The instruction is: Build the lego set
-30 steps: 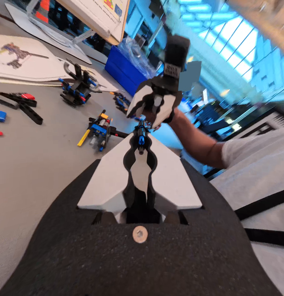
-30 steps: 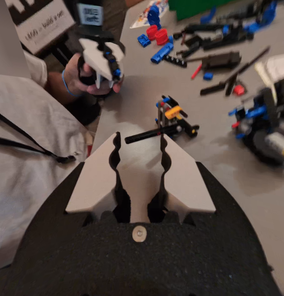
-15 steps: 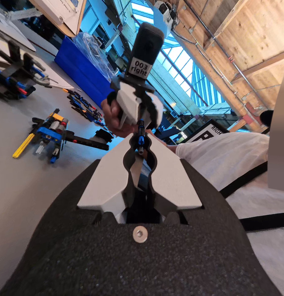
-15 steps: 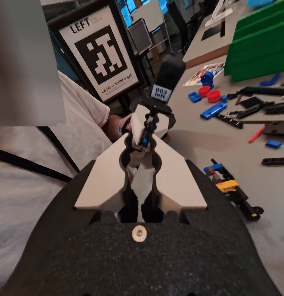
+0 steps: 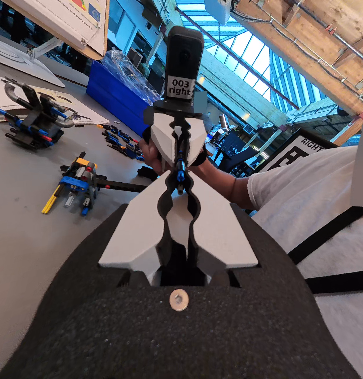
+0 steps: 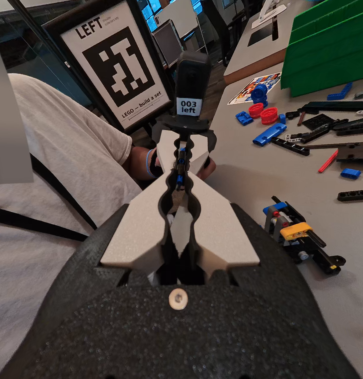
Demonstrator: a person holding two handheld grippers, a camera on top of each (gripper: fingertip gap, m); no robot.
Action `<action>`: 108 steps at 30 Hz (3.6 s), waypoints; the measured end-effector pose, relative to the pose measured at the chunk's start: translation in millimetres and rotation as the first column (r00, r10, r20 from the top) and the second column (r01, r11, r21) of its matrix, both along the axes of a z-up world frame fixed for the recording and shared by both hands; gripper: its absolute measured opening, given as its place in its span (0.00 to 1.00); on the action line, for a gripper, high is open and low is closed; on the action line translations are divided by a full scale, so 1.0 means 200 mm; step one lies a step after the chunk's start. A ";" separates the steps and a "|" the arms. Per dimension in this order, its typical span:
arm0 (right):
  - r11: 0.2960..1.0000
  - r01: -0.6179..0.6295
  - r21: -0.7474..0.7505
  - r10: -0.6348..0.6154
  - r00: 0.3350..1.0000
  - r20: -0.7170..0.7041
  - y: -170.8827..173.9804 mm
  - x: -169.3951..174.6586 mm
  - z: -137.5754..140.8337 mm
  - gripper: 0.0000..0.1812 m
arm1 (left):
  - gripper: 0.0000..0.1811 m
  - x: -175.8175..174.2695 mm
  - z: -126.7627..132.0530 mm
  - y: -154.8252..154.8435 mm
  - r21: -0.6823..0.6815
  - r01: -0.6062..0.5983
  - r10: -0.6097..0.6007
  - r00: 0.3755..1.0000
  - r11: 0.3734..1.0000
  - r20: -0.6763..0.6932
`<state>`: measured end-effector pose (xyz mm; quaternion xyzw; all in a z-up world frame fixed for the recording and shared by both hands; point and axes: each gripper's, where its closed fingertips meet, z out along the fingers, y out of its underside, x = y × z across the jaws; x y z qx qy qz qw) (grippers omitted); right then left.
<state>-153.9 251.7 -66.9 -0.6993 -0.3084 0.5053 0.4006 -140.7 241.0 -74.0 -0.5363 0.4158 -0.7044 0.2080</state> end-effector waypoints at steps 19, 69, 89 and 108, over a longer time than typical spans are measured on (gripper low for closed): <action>0.846 -0.208 0.490 -0.167 0.770 0.615 0.09 0.41 -0.41 0.17 | 0.03 -0.04 -0.13 0.14 0.131 -0.131 0.150 0.977 0.983 -0.152; 0.599 -0.125 0.791 -0.260 0.904 0.340 0.22 0.24 0.10 0.03 | 0.03 0.14 0.17 0.27 -0.178 -0.099 0.079 0.990 0.979 -0.114; 0.561 -0.175 0.809 -0.234 0.904 0.358 0.17 0.19 0.12 0.04 | 0.03 0.14 0.16 0.20 -0.216 -0.081 0.051 0.989 0.973 -0.141; 0.535 -0.201 0.821 -0.243 0.894 0.377 0.16 0.19 0.12 0.04 | 0.03 0.14 0.16 0.19 -0.243 -0.063 0.031 0.991 0.968 -0.131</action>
